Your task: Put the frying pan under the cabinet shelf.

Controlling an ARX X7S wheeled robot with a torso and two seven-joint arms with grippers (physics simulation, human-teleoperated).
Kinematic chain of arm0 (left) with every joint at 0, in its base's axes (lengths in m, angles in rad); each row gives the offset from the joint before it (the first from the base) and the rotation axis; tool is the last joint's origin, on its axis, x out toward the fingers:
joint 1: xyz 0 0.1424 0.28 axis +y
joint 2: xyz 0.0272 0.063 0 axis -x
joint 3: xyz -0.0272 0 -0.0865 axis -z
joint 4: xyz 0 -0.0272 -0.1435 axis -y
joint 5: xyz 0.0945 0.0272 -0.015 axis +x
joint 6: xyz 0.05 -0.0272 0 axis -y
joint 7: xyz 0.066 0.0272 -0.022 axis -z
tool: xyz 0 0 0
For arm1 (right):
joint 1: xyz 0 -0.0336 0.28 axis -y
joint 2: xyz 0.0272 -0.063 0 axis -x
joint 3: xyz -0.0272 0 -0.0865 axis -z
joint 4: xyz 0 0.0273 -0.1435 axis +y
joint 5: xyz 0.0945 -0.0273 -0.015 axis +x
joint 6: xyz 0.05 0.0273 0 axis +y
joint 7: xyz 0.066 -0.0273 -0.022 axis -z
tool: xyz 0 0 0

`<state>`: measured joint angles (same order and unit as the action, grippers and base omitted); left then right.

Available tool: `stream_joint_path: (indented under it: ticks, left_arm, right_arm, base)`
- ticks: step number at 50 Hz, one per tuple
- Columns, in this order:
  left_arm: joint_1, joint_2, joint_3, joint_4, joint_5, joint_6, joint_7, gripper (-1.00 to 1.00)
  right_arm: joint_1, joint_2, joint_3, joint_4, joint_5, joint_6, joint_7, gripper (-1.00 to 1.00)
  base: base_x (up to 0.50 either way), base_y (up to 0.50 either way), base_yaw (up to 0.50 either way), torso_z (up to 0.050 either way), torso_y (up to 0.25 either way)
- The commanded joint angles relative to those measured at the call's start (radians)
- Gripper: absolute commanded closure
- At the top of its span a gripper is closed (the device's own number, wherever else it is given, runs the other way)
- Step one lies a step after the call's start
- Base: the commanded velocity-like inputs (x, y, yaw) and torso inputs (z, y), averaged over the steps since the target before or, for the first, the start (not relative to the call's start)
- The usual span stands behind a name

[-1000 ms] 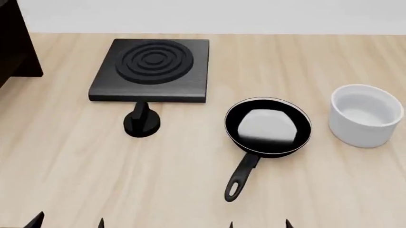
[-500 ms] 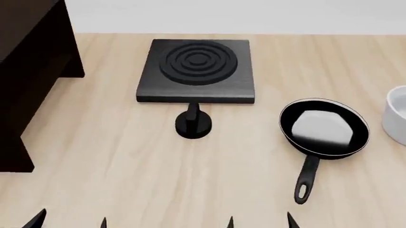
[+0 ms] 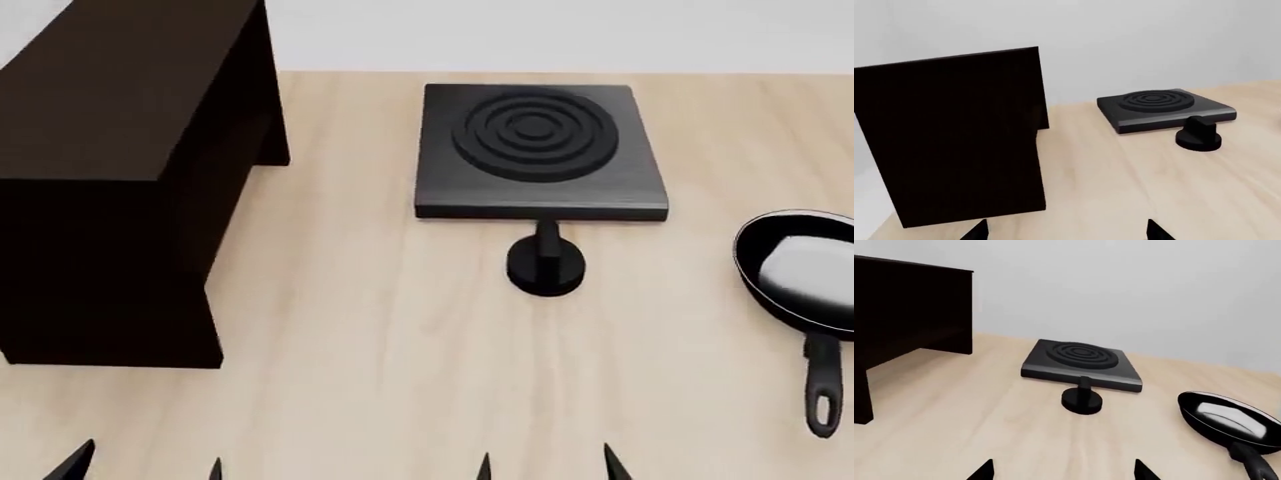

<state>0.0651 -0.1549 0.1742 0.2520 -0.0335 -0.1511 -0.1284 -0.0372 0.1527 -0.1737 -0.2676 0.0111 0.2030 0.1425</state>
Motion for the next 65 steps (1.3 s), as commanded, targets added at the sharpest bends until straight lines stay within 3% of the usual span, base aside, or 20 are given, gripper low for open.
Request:
stream_joint_path:
  ticks: [1,10,17,25,39,45,49,53,55,59,62,65]
  left_arm:
    - [-0.002,-0.006,0.005,0.008,-0.010,-0.009,-0.010,-1.00]
    - [0.010,-0.013,0.010,0.025,-0.020,-0.006,-0.015,-1.00]
    - [-0.016,-0.024,0.004,0.156,-0.054,-0.143,-0.017,-1.00]
    - [-0.172,-0.065,0.000,0.471,-0.099,-0.553,-0.009,-1.00]
    - [-0.514,-0.079,-0.061,0.790,-0.218,-1.133,0.007,-1.00]
    - [-0.704,-0.145,-0.147,0.794,-0.642,-1.294,-0.243,-1.00]
    - [-0.810,-0.125,-0.219,0.787,-0.798,-1.407,-0.308,-1.00]
    - [-0.915,-0.160,-0.256,0.701,-1.077,-1.417,-0.498,-1.00]
    - [-0.965,-0.183,-0.241,0.660,-1.191,-1.415,-0.591,-1.00]
    - [-1.076,-0.208,-0.213,0.560,-1.342,-1.408,-0.729,-1.00]
    - [-1.146,-0.224,-0.183,0.510,-1.389,-1.401,-0.786,-1.00]
    - [-1.202,-0.231,-0.148,0.467,-1.401,-1.392,-0.809,-1.00]
  right_arm:
    - [0.005,0.007,-0.003,-0.006,0.011,0.017,0.010,-1.00]
    - [0.007,0.013,-0.007,-0.021,0.008,0.044,0.024,-1.00]
    - [0.045,0.030,-0.041,-0.104,-0.017,0.189,0.020,-1.00]
    - [0.152,0.062,-0.031,-0.347,-0.003,0.493,-0.014,-1.00]
    - [0.387,0.085,-0.011,-0.562,0.040,0.910,-0.073,-1.00]
    - [0.561,0.104,-0.046,-0.679,0.035,1.166,-0.082,-1.00]
    - [0.688,0.104,-0.037,-0.709,0.045,1.307,-0.103,-1.00]
    - [0.787,0.111,-0.012,-0.668,0.101,1.367,-0.115,-1.00]
    - [0.827,0.142,-0.005,-0.633,0.206,1.368,-0.045,-1.00]
    - [0.987,0.240,0.038,-0.523,0.615,1.367,0.259,-1.00]
    - [1.088,0.275,0.026,-0.453,0.738,1.365,0.356,-1.00]
    - [1.167,0.299,-0.039,-0.386,0.725,1.339,0.362,-1.00]
  base:
    - [0.01,0.50,0.00,0.050,0.059]
    - [0.00,0.42,0.00,0.039,0.042]
    - [0.00,0.00,0.00,0.000,0.000]
    - [0.00,0.00,0.00,0.000,0.000]
    - [0.00,0.00,0.00,0.000,0.000]
    - [0.00,0.00,0.00,0.000,0.000]
    - [0.00,0.00,0.00,0.000,0.000]
    - [0.00,0.00,0.00,0.000,0.000]
    - [0.00,0.00,0.00,0.000,0.000]
    - [0.00,0.00,0.00,0.000,0.000]
    - [0.00,0.00,0.00,0.000,0.000]
    - [0.00,0.00,0.00,0.000,0.000]
